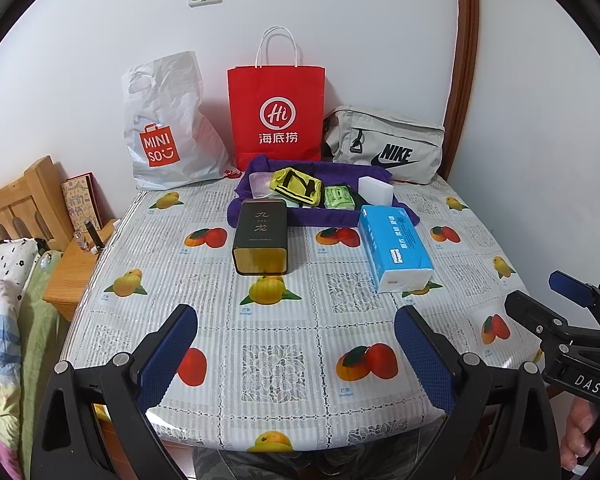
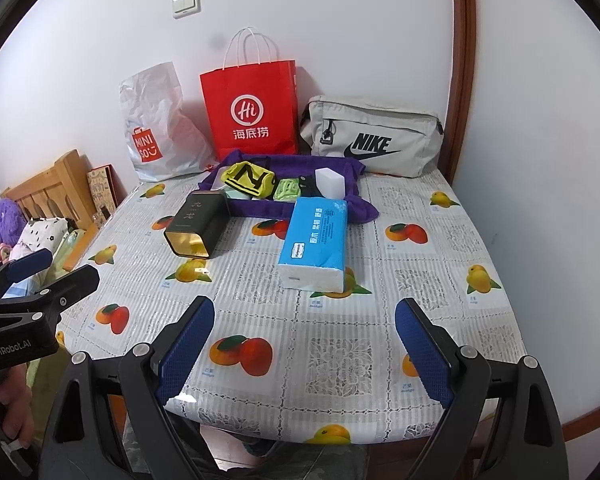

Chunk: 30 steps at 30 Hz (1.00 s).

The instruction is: Organize soft objects

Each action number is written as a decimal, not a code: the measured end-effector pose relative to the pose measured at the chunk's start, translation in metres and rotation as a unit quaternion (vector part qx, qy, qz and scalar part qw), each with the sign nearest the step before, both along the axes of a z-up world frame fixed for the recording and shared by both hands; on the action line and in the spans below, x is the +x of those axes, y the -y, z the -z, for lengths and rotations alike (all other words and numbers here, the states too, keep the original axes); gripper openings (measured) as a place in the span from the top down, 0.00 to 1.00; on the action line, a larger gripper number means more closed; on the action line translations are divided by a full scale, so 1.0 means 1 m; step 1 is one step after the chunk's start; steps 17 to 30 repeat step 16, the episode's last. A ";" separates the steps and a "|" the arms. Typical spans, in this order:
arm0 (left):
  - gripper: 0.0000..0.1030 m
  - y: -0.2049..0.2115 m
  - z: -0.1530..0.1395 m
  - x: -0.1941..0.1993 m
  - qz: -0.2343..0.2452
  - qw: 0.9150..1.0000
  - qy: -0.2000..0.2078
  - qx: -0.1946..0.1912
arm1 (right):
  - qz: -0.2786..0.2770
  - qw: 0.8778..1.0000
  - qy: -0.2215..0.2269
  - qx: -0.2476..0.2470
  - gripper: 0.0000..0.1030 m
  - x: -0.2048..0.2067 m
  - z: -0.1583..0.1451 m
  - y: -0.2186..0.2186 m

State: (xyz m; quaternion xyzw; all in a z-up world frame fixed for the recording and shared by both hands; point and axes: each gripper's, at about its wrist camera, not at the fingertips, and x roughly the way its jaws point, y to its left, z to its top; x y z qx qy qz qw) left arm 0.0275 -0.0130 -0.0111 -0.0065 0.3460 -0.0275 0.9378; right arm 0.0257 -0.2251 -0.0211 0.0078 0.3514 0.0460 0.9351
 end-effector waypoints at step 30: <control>0.03 0.001 -0.001 0.000 0.002 1.000 0.003 0.001 | -0.001 1.000 0.000 0.001 0.11 0.000 0.001 0.001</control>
